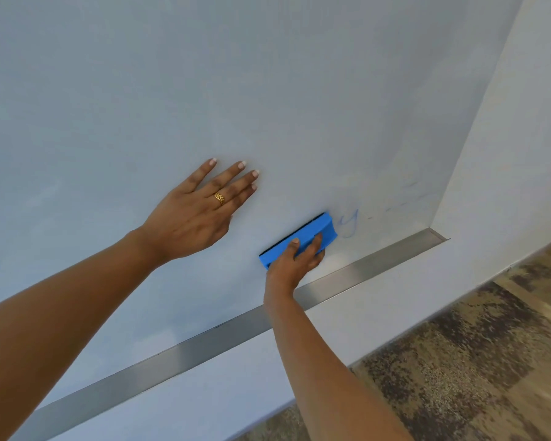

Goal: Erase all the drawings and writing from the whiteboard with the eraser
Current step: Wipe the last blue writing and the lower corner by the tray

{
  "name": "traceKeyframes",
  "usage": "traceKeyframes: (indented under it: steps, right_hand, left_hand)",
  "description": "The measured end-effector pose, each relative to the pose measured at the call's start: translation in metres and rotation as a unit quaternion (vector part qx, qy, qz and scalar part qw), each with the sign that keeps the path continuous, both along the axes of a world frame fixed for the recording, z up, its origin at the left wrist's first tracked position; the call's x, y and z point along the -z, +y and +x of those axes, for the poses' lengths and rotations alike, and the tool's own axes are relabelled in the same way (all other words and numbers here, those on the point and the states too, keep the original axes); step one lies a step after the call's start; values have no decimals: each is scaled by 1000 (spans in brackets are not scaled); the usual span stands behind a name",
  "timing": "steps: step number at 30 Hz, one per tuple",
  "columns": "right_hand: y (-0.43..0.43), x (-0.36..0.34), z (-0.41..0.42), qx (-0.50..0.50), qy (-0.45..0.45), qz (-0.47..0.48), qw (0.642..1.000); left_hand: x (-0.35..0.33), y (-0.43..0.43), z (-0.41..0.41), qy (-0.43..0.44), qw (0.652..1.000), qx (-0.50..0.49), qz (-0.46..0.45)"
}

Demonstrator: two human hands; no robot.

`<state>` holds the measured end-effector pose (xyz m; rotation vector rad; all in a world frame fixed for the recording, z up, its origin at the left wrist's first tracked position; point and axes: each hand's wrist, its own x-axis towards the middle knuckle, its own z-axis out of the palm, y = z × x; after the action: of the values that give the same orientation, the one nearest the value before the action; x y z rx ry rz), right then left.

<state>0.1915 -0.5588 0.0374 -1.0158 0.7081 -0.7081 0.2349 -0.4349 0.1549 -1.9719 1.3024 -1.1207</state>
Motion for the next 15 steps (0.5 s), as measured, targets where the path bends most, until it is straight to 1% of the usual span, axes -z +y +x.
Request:
traceKeyframes:
  steps: [5, 9, 11, 12, 15]
  right_hand:
    - [-29, 22, -2, 4, 49, 130, 990]
    - [-38, 16, -4, -6, 65, 190, 980]
    - [-38, 10, -4, -10, 62, 194, 979]
    - [-37, 6, -5, -13, 59, 181, 982]
    - [-28, -9, -4, -18, 40, 104, 994]
  left_hand:
    - [2, 0, 2, -1, 1000, -6, 7]
    - [3, -1, 3, -19, 1000, 1, 8]
    - [4, -4, 4, -24, 1000, 5, 9]
    - [5, -5, 4, -26, 1000, 7, 11]
    - [5, -9, 6, -33, 999, 14, 20]
